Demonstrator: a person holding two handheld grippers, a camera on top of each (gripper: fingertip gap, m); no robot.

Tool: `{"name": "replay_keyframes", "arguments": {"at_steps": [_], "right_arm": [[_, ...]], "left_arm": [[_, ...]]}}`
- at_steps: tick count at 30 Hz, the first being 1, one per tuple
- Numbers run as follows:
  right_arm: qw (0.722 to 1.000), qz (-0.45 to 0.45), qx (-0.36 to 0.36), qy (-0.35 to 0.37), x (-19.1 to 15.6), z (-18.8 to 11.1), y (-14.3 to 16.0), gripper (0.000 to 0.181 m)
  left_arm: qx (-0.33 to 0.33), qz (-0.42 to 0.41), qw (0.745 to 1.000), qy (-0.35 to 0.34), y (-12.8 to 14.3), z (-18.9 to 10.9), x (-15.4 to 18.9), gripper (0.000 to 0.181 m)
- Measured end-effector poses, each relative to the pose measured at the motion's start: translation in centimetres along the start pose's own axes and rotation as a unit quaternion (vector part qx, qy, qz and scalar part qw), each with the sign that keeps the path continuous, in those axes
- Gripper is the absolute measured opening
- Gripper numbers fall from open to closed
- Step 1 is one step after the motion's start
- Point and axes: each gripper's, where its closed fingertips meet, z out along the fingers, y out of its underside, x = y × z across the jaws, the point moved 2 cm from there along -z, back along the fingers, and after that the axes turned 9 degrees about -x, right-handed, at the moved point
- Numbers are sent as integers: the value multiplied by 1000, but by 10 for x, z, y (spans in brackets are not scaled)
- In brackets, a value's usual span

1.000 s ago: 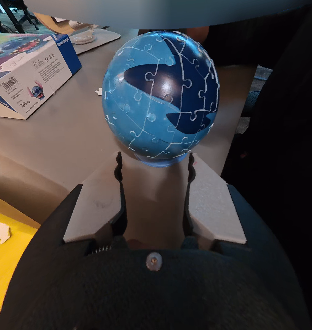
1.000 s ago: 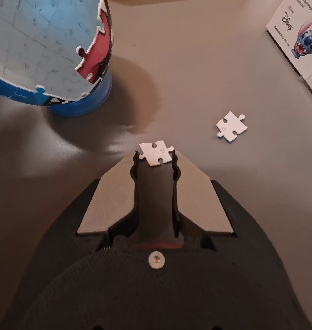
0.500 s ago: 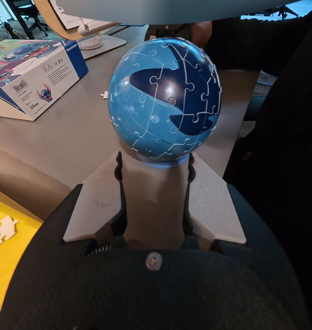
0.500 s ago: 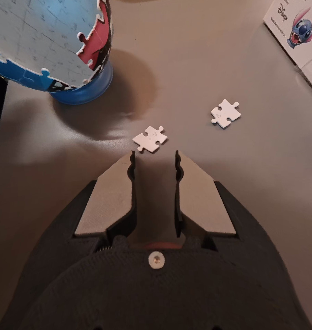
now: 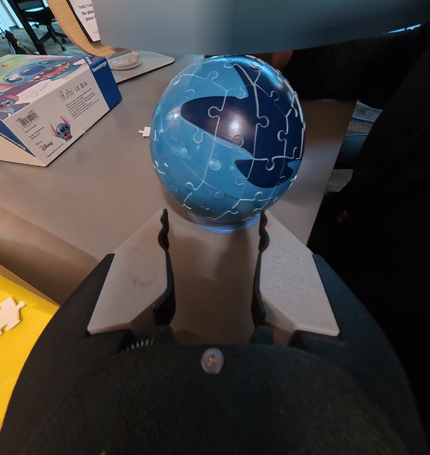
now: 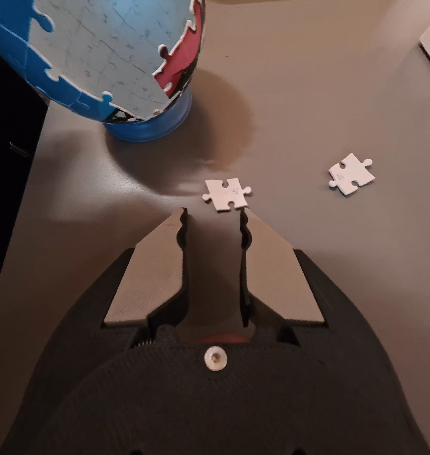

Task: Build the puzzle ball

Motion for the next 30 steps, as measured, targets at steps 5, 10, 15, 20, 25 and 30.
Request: {"name": "replay_keyframes", "arguments": {"at_steps": [5,10,15,20,25,30], "right_arm": [[1000,10,3,5,4,-1,1,39],[1000,17,5,21,10,1,-1,41],[999,28,11,29,16,-1,0,42],[998,28,31,38,21,-4,-5,36],[1000,15,14,6,11,1,-2,35],[1000,-8,6,-10,-2,2,-2,35]], "left_arm": [[6,-2,1000,2,-1,-1,0,72],[8,-3,1000,3,-1,-2,0,71],[12,-5,1000,5,-2,-3,0,71],[17,-6,1000,7,-3,-4,0,71],[19,-8,1000,9,-3,-4,-1,70],[22,-7,1000,7,-3,-5,-1,70]]}}
